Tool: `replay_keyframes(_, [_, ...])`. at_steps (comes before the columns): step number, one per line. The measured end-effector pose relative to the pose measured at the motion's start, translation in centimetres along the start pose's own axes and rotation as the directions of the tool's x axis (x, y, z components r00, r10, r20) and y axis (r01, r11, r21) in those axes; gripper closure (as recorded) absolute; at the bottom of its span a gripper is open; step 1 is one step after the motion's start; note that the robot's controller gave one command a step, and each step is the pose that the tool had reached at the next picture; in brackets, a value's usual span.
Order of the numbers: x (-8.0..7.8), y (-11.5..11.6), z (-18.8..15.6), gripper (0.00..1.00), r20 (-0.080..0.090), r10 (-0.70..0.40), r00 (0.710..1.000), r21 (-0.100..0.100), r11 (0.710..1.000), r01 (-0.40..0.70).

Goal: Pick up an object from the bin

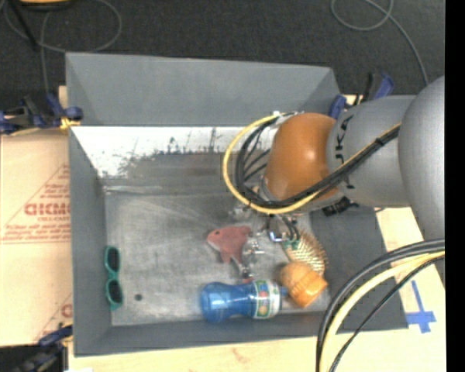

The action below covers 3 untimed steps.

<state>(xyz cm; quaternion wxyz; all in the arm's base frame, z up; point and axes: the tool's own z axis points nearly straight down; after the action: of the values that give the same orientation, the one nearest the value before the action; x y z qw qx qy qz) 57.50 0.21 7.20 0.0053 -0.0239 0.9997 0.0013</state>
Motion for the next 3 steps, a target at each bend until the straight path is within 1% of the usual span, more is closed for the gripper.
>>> replay_keyframes(1, [-0.39,-0.04,-0.24,1.0,0.006,-0.002,1.0,0.001,1.0,0.002])
replay_keyframes(3, [-0.45,-0.05,-0.35,1.0,0.004,-0.001,1.0,0.0,1.0,0.001])
